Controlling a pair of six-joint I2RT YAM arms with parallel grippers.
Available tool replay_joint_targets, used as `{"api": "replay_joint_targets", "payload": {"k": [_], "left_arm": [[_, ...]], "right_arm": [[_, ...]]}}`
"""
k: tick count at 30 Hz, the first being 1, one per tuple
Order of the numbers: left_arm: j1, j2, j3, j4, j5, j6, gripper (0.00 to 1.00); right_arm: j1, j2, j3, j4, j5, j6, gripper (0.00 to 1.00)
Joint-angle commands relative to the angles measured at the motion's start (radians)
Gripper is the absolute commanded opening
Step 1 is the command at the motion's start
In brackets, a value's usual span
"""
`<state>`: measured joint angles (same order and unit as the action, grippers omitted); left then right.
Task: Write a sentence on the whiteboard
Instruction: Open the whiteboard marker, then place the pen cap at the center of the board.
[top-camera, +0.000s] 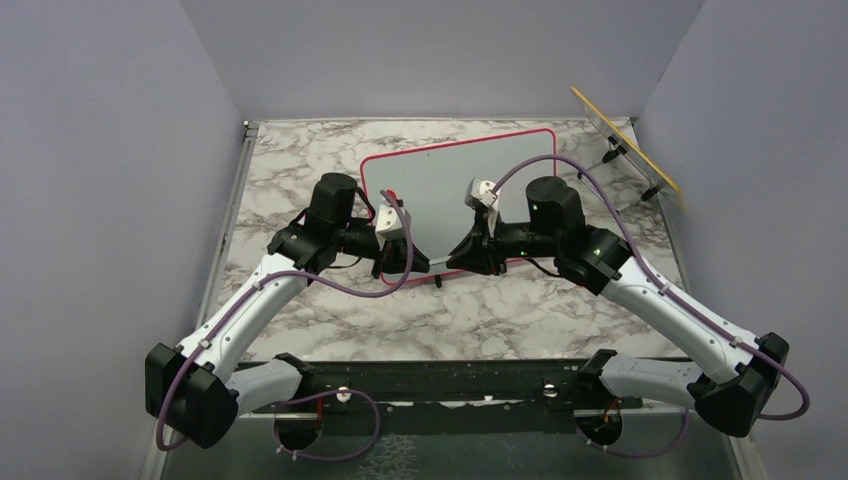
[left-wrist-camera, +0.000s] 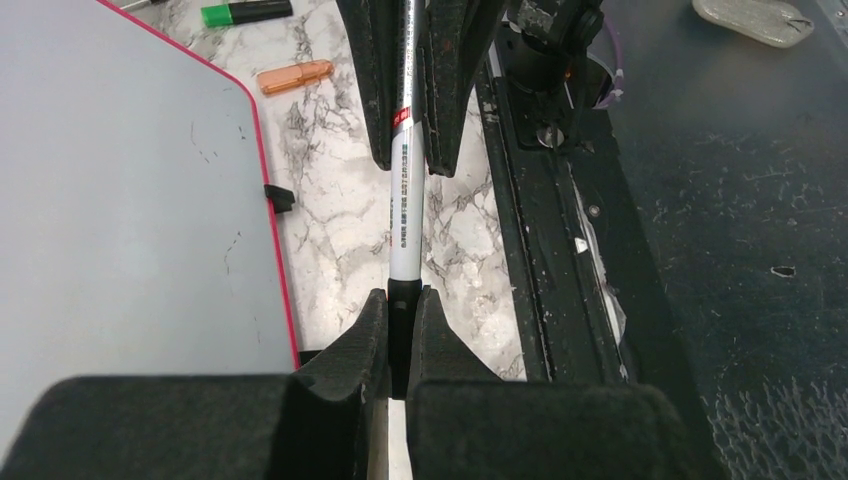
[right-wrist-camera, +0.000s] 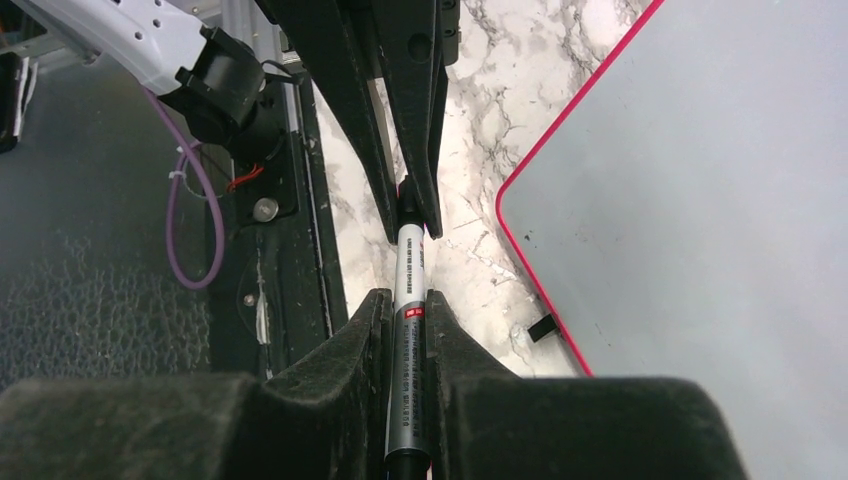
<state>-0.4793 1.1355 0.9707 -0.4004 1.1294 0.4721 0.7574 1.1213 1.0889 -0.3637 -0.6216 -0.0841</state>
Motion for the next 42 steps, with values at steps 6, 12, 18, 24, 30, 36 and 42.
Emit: {"api": "replay_joint_targets", "payload": {"k": [6,12,18,24,30,36,42], "left_arm": [[0.045,-0.002,-0.026,-0.018,-0.025,0.045,0.0],[0.053,0.004,-0.028,-0.028,-0.035,0.054,0.0],[0.056,-0.002,-0.032,-0.032,-0.045,0.063,0.0],[0.065,-0.017,-0.028,-0.032,-0.065,0.065,0.0],[0.079,-0.08,-0.014,0.058,-0.333,-0.073,0.0],[0.08,-0.181,-0.011,0.169,-0.798,-0.306,0.0],[0.083,-0.16,0.005,0.083,-1.245,-0.466,0.0]], "right_arm": [[-0.016,-0.107,0.042,-0.085,0.035,-0.057,0.01],[-0.028,-0.157,0.063,-0.133,0.086,-0.078,0.01],[-0.032,-0.218,0.049,-0.099,0.195,-0.073,0.01],[-0.032,-0.247,0.036,-0.055,0.253,-0.055,0.01],[-0.032,-0.256,0.0,0.004,0.334,-0.037,0.01],[-0.032,-0.275,-0.068,0.109,0.443,-0.006,0.01],[-0.032,-0.293,-0.133,0.206,0.539,0.033,0.01]]}}
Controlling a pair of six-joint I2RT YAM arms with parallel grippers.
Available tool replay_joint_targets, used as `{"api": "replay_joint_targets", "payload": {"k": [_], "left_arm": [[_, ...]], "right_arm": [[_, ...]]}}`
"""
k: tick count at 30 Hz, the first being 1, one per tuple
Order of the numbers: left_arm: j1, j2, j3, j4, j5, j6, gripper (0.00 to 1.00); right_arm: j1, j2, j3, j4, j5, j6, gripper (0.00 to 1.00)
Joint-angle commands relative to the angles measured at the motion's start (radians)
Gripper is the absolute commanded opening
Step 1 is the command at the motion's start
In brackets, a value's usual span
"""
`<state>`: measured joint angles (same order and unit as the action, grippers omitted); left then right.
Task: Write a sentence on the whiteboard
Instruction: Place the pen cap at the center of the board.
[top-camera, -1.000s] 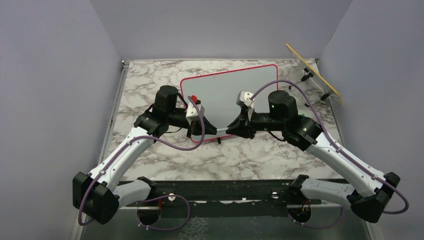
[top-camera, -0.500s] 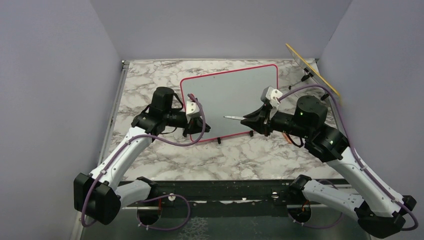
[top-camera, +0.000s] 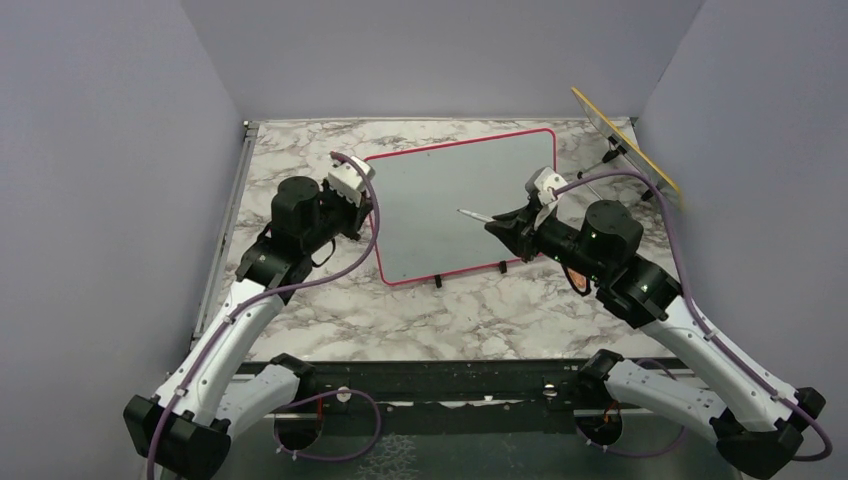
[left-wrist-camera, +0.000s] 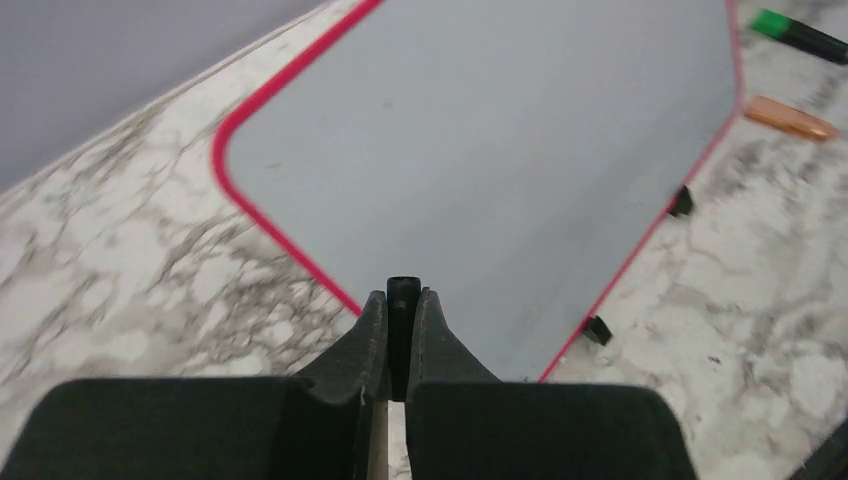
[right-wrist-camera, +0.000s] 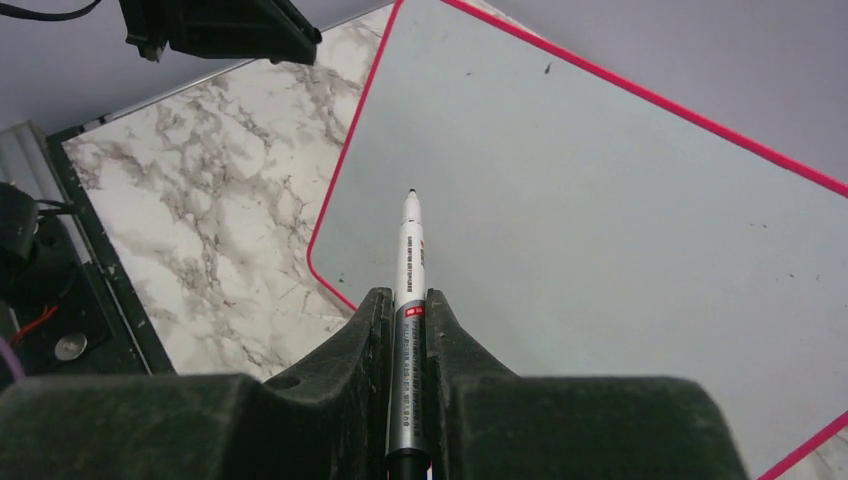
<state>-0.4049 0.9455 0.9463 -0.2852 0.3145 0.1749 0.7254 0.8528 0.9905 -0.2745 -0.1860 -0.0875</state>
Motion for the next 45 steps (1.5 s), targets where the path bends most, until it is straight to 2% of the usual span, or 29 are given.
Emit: {"api": "replay_joint_targets", "payload": {"k": [1,5,10,16,20,32,40,45], "left_arm": [[0.013,0.044,0.035,-0.049,-0.479,-0.205,0.0],[0.065,0.092,0.046,-0.079,-0.545,-0.273,0.0],[0.166,0.179,0.042,-0.073,-0.514,-0.324,0.0],[0.278,0.354,0.057,-0.069,-0.468,-0.365,0.0],[0.304,0.467,0.074,-0.066,-0.461,-0.394,0.0],[0.354,0.7,0.098,-0.059,-0.436,-0.451,0.0],[0.365,0.776,0.082,-0.02,-0.417,-0.464,0.09],[0.368,0.774,0.076,-0.018,-0.424,-0.463,0.22]], "right_arm": [[-0.001,-0.023,-0.038,0.125,0.115,0.039,0.01],[0.0,-0.01,-0.051,0.143,0.151,0.06,0.01],[0.0,-0.008,-0.079,0.176,0.138,0.076,0.01],[0.0,-0.004,-0.09,0.188,0.133,0.067,0.01],[-0.001,0.001,-0.105,0.192,0.103,0.003,0.01],[0.0,-0.008,-0.157,0.257,0.106,0.001,0.01],[0.0,-0.016,-0.166,0.25,0.099,-0.012,0.01],[0.0,-0.017,-0.176,0.248,0.128,-0.02,0.01]]}}
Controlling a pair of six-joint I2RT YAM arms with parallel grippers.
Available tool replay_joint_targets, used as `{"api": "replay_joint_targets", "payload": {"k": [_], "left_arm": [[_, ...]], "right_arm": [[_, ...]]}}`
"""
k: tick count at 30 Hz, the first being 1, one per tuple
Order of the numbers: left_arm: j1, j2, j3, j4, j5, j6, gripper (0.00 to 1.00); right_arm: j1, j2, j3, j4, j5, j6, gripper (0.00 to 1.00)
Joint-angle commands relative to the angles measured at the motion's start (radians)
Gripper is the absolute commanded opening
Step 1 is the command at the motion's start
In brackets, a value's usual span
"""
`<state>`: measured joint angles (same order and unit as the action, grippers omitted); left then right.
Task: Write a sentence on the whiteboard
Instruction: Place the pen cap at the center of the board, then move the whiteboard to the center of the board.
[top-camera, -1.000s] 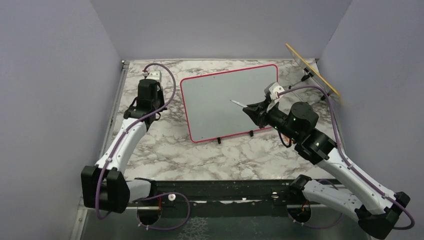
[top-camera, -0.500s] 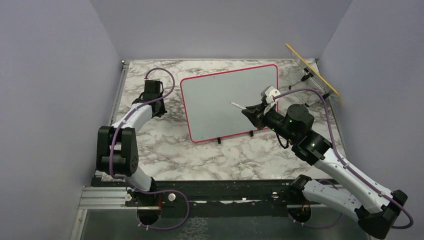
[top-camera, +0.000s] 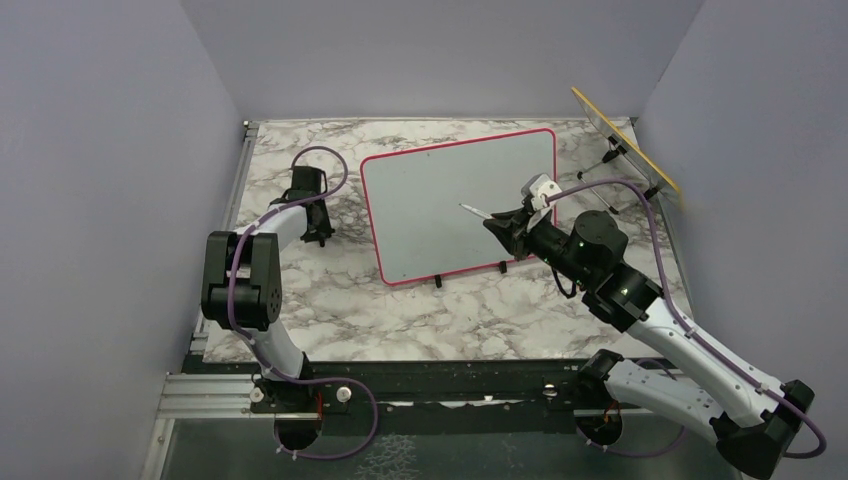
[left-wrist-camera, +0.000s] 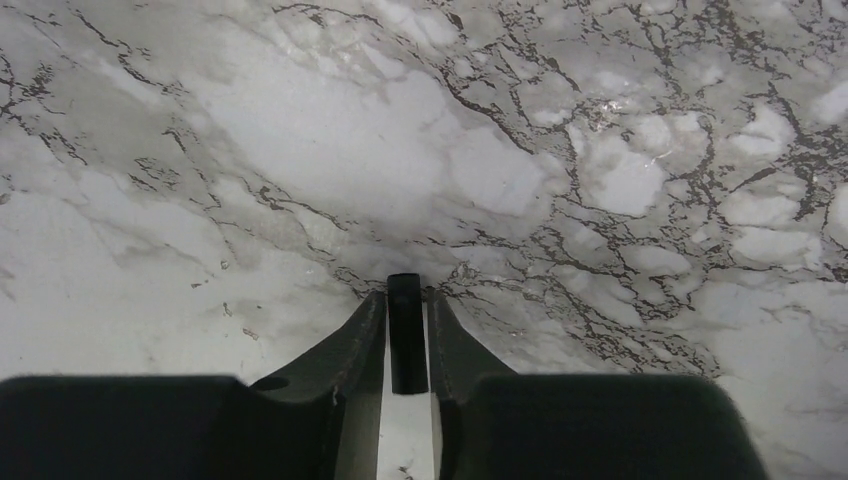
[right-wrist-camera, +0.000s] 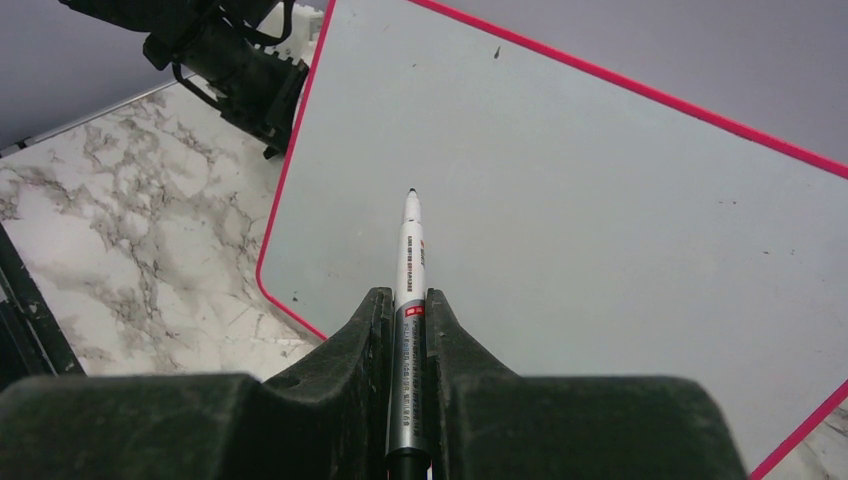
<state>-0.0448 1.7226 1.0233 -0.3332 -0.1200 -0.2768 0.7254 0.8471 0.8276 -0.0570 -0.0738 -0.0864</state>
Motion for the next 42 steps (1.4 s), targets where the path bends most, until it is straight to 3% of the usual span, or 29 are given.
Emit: {"api": "replay_joint_targets", "payload": {"k": [1,3,9,14,16,23,24,30,35,42], "left_arm": [[0.008,-0.008,-0.005,0.035,0.011,-0.012,0.25],[0.009,-0.009,-0.009,0.042,0.017,-0.013,0.35],[0.011,-0.043,-0.003,0.028,0.02,-0.017,0.48],[0.015,-0.144,-0.007,0.031,0.039,-0.01,0.65],[0.016,-0.192,-0.01,0.034,0.046,-0.003,0.86],[0.025,-0.344,-0.015,0.069,0.092,0.01,0.86],[0.027,-0.367,-0.013,0.079,0.113,0.01,0.98],[0.036,-0.463,0.003,0.151,0.269,0.013,0.99],[0.113,-0.44,0.055,0.199,0.476,0.021,0.99],[0.161,-0.377,0.028,0.497,0.901,-0.121,0.99]], "right_arm": [[0.0,-0.01,-0.012,0.03,0.018,-0.03,0.01],[0.0,-0.005,-0.008,0.021,0.024,-0.033,0.01],[0.0,0.001,0.003,0.004,0.037,-0.021,0.01],[0.0,-0.004,0.032,-0.042,0.068,-0.013,0.01],[0.0,-0.009,0.039,-0.054,0.101,-0.018,0.01],[0.0,-0.013,0.058,-0.074,0.127,-0.011,0.01],[0.0,-0.012,0.058,-0.07,0.126,-0.009,0.01],[0.0,-0.005,0.066,-0.072,0.13,-0.033,0.01],[0.0,-0.005,0.057,-0.058,0.12,-0.052,0.01],[0.0,0.005,0.03,-0.026,0.082,-0.056,0.01]]}}
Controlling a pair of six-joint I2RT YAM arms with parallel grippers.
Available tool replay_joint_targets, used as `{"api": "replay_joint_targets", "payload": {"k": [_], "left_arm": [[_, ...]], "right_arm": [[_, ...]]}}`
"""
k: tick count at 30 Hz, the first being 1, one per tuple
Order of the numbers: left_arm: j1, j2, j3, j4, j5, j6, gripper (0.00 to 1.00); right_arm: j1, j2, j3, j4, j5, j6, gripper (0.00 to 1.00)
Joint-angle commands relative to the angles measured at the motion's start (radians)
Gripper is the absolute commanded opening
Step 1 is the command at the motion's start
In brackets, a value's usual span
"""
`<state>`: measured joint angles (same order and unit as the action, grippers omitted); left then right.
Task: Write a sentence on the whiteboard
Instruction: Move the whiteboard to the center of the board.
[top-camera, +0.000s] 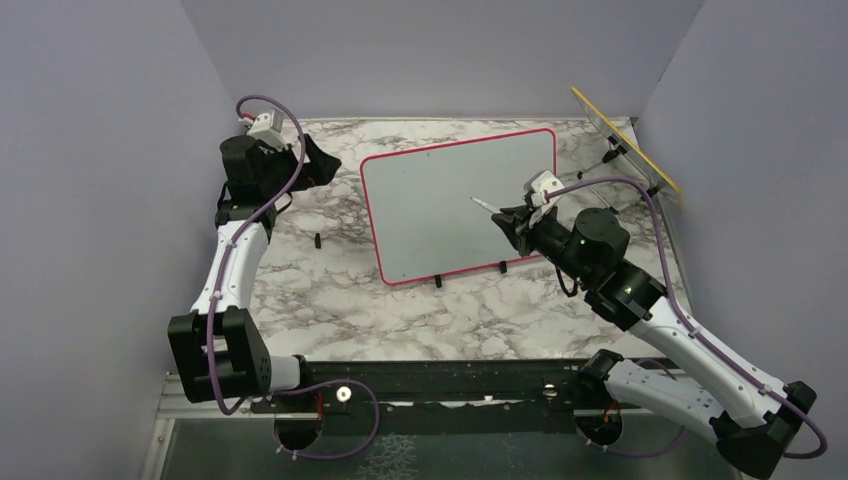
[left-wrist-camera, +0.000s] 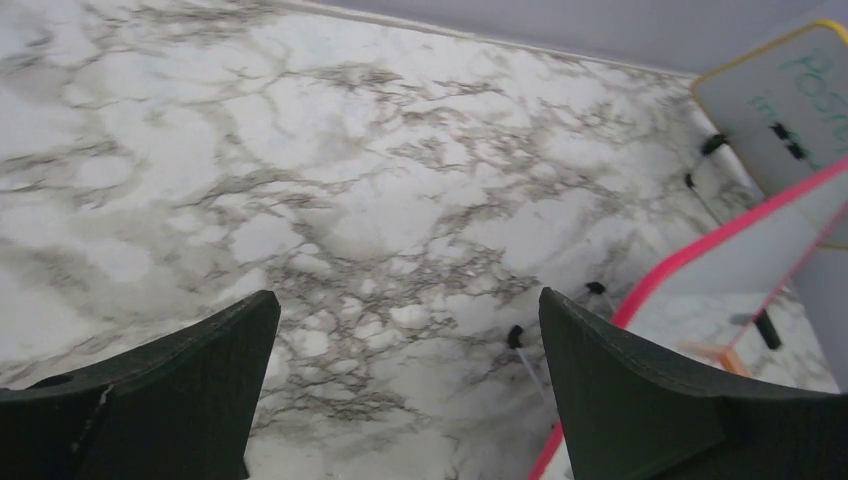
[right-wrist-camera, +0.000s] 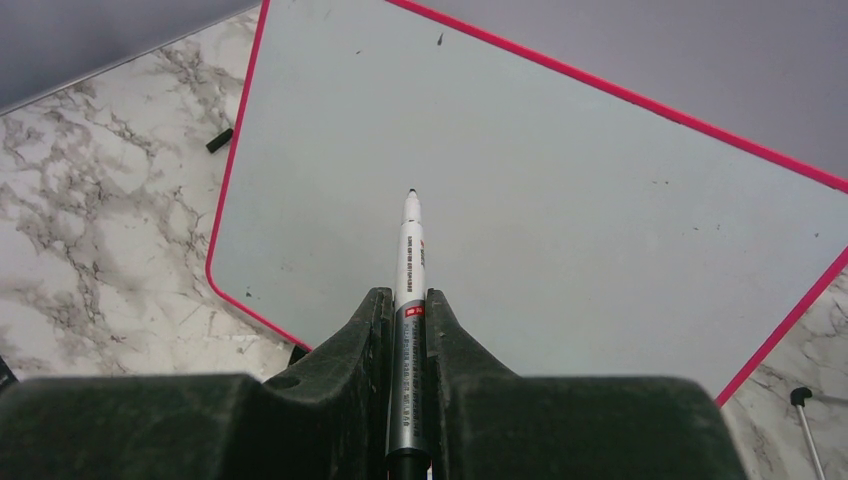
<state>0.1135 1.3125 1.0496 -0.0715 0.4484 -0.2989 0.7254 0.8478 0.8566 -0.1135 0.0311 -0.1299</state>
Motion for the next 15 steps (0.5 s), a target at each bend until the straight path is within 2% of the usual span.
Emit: {"api": "replay_joint_targets", "payload": {"k": [1,3,8,15], "left_arm": [[0.003,0.04,-0.005,0.286,0.362,-0.13,0.99],[0.003,0.051,-0.009,0.357,0.416,-0.166,0.99],[-0.014,0.128,0.052,0.394,0.528,-0.175,0.96],[-0.094,0.261,0.151,0.402,0.627,-0.18,0.86]], "right_arm": [[0.0,0.006,-0.002,0.036,-0.026,-0.013,0.01],[0.0,0.011,-0.005,0.045,-0.026,-0.014,0.01],[0.0,0.006,-0.017,0.078,-0.054,-0.023,0.01],[0.0,0.027,-0.003,0.085,-0.08,-0.023,0.01]]}}
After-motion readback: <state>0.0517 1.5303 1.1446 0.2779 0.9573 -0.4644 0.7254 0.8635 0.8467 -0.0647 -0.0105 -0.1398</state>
